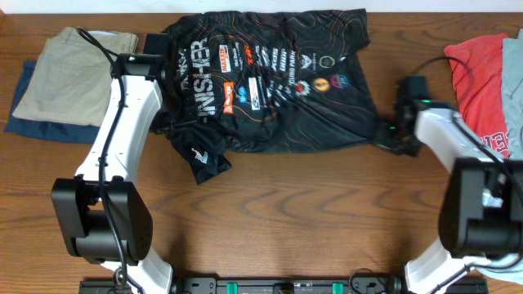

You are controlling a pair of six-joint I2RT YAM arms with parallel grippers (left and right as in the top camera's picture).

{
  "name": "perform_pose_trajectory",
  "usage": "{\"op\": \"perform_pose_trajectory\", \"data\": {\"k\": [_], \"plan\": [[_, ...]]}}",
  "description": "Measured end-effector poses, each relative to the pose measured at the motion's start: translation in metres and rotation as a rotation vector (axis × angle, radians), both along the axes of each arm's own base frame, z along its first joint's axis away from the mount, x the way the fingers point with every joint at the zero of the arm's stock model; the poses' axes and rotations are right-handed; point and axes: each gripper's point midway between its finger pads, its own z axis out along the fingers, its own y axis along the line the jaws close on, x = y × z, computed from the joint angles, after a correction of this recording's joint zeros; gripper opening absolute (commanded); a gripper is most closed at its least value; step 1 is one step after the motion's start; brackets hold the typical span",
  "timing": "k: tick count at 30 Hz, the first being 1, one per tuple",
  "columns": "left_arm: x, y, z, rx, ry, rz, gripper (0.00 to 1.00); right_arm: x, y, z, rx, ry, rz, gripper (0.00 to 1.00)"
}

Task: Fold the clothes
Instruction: 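Pull the jersey's right edge outward with the right gripper to flatten it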

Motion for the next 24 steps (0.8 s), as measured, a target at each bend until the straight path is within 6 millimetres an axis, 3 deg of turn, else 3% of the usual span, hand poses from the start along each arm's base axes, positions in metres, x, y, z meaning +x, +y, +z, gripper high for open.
{"op": "perform_pose_trajectory", "data": {"k": [1, 4, 15, 19, 24], "plan": [[0.000, 0.000, 0.000, 0.000, 0.000, 0.000, 0.07, -0.002, -0.008, 0.007, -0.010, -0.006, -0.015, 0.01], [-0.001, 0.000, 0.000, 0.001, 0.002, -0.002, 0.28, -0.019, -0.026, 0.025, -0.058, 0.014, -0.044, 0.01], [-0.032, 0.002, -0.001, 0.010, 0.131, 0.010, 0.28, -0.080, -0.068, 0.032, -0.240, 0.246, -0.130, 0.01], [-0.035, 0.002, 0.000, 0.010, 0.143, 0.031, 0.29, -0.084, -0.073, 0.033, -0.265, 0.262, -0.146, 0.01], [-0.037, -0.007, -0.013, -0.012, 0.148, 0.033, 0.39, -0.085, -0.075, 0.034, -0.277, 0.263, -0.147, 0.01]]}}
